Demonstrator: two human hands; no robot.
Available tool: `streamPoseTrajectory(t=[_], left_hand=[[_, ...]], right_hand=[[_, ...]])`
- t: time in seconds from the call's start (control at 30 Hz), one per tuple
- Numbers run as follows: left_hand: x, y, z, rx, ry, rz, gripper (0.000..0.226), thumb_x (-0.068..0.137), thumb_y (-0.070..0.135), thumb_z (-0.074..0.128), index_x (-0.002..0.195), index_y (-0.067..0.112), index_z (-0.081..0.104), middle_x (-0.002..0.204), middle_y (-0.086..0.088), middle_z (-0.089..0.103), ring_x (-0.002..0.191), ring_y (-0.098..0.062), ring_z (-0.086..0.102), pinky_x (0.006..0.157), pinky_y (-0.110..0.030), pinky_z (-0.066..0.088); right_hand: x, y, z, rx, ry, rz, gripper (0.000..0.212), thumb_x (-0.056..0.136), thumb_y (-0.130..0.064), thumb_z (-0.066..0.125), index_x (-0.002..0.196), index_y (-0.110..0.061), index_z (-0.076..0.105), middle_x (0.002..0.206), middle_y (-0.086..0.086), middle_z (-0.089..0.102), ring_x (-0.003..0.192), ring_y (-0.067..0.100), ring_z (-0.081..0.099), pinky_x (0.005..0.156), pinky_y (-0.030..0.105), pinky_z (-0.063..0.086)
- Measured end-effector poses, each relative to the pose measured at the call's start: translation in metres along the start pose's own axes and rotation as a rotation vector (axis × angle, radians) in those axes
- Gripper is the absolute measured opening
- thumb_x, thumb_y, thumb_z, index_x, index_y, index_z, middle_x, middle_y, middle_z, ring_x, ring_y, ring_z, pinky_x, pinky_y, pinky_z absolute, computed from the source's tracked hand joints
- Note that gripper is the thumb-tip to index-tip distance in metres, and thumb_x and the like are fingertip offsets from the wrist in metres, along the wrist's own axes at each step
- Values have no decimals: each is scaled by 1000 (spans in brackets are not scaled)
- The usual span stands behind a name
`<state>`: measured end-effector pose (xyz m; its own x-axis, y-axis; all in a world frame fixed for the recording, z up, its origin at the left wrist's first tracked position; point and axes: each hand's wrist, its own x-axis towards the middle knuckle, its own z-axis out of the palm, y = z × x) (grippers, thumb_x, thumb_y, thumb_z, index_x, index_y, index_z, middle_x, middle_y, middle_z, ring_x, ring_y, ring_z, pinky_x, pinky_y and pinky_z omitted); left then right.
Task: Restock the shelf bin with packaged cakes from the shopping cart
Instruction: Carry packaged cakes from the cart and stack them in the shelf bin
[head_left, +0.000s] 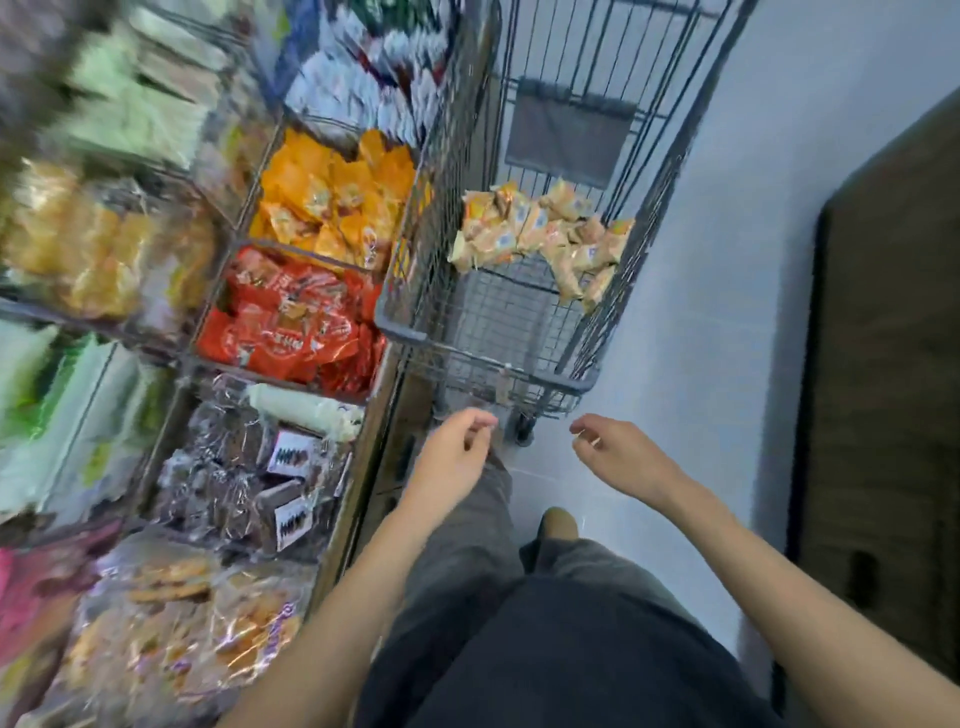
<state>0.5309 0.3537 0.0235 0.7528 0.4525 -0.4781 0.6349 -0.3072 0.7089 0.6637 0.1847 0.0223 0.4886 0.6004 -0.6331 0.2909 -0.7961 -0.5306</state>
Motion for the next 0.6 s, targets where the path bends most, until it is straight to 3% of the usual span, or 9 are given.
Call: streamPoseTrajectory(t=[0.13, 0.27, 0.3, 0.37, 0.43, 0.5, 0.6], left_hand=[[91, 16, -37, 8, 58, -8, 22, 95, 7, 45, 109, 11, 61, 109, -3, 63, 99, -13, 56, 80, -12, 37], [202, 28, -60, 107, -118, -68, 27, 98, 15, 43, 121, 11, 56, 125, -4, 57, 111, -15, 53, 88, -21, 36], [229, 29, -63, 145, -177, -91, 30, 98, 17, 42, 126, 12, 53, 129, -3, 54, 107, -13, 55, 85, -20, 37], [281, 27, -67, 226, -253, -151, 36, 98, 20, 41, 133, 11, 45, 133, -6, 51, 80, -6, 55, 68, -18, 39], [331, 24, -68, 316, -242, -188, 39, 96, 19, 42, 134, 10, 44, 130, -11, 50, 68, -7, 51, 60, -26, 38], [374, 22, -65, 398, -208, -201, 38, 92, 16, 45, 129, 7, 47, 128, -15, 49, 87, -24, 58, 71, -31, 44], [438, 18, -56, 512, -156, -191, 47, 90, 24, 52, 134, 9, 41, 134, -15, 41, 121, -33, 44, 97, -40, 39]], right_hand=[[51, -22, -32, 68, 32, -2, 32, 97, -23, 43, 125, -13, 55, 114, 2, 62, 99, 17, 56, 76, 24, 37], [110, -45, -59, 116, 77, 39, 30, 98, -23, 42, 121, -11, 57, 105, 0, 63, 97, 20, 60, 75, 26, 42], [125, -50, -65, 123, 70, 61, 29, 98, -22, 42, 120, -11, 57, 106, 2, 65, 95, 21, 60, 75, 28, 44], [156, -59, -73, 133, 32, 100, 29, 97, -23, 41, 120, -10, 56, 109, 6, 66, 93, 20, 60, 76, 30, 46], [189, -65, -78, 156, -17, 145, 30, 97, -22, 41, 121, -9, 55, 113, 7, 64, 95, 21, 59, 81, 32, 47], [219, -66, -82, 175, -57, 197, 30, 97, -22, 40, 119, -7, 54, 113, 10, 63, 97, 23, 58, 83, 35, 48], [259, -56, -81, 240, -75, 266, 27, 97, -22, 39, 115, -9, 54, 104, 8, 63, 87, 21, 57, 77, 36, 47]])
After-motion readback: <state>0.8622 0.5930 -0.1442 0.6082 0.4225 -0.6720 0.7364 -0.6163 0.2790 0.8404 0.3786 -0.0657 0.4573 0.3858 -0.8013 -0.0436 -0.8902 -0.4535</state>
